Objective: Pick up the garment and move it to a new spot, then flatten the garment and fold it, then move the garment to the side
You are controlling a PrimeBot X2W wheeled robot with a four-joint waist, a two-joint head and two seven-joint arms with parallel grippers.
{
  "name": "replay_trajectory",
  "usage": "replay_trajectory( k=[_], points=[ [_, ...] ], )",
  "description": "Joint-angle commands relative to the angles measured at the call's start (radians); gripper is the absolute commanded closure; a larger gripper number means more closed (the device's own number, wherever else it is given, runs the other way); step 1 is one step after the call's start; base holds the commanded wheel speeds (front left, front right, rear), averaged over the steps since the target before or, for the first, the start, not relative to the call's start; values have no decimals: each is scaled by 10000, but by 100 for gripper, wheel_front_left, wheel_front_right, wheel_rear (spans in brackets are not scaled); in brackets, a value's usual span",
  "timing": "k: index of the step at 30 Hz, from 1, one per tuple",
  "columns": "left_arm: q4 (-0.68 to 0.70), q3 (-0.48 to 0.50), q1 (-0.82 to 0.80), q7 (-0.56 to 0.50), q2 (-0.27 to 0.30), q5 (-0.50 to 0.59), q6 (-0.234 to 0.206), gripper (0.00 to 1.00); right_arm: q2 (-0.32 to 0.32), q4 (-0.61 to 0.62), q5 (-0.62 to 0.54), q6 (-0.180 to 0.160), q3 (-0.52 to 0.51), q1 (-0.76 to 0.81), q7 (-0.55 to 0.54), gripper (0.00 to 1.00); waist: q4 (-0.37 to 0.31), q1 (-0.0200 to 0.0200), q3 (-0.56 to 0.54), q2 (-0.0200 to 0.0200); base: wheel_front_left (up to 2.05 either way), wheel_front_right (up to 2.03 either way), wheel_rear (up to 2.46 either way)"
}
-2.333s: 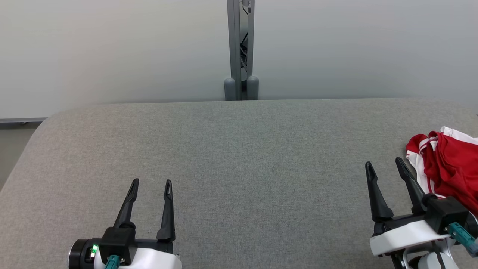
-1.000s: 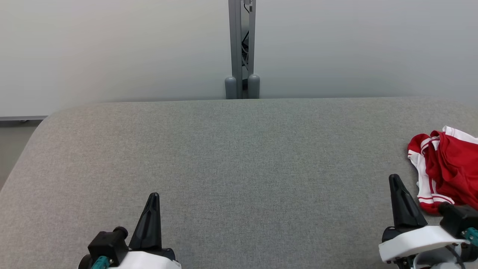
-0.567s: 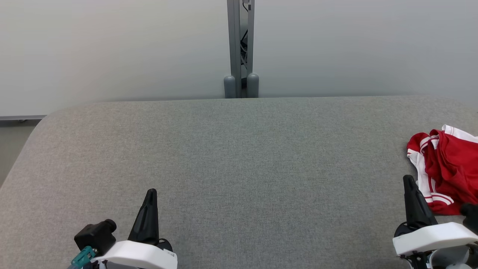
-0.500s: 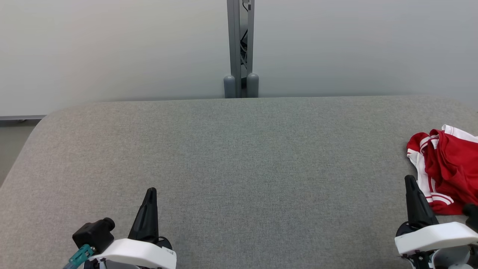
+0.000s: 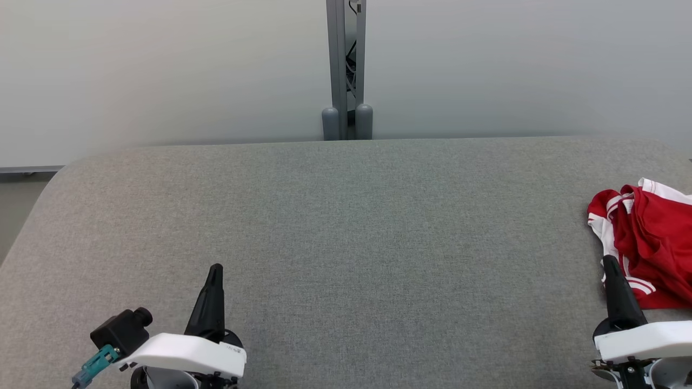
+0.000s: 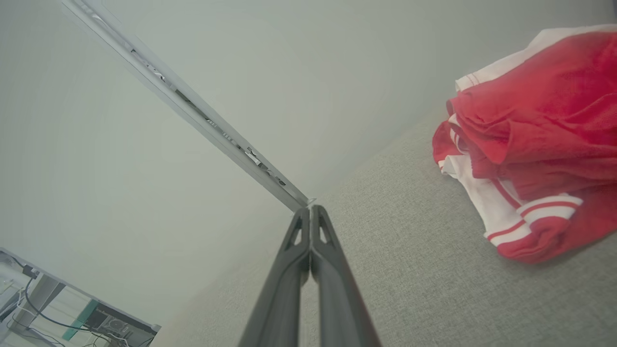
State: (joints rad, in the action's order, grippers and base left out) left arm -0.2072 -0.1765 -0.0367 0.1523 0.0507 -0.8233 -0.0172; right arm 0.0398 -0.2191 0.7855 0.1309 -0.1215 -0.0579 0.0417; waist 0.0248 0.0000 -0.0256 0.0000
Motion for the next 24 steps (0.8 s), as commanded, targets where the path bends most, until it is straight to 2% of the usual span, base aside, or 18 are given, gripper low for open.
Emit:
replay_trajectory(
  k=[1,24],
  points=[
    [77,69,-356,-27,61,-303,93,100,87,155,301,-1,-101,-89,-104,100,-3,0,3,0,0,0,0],
    [-342,293,-825,-542,57,-3196,613,100,112,205,3193,-1,-831,-33,-1073,100,-74,0,85,0,0,0,0]
  ],
)
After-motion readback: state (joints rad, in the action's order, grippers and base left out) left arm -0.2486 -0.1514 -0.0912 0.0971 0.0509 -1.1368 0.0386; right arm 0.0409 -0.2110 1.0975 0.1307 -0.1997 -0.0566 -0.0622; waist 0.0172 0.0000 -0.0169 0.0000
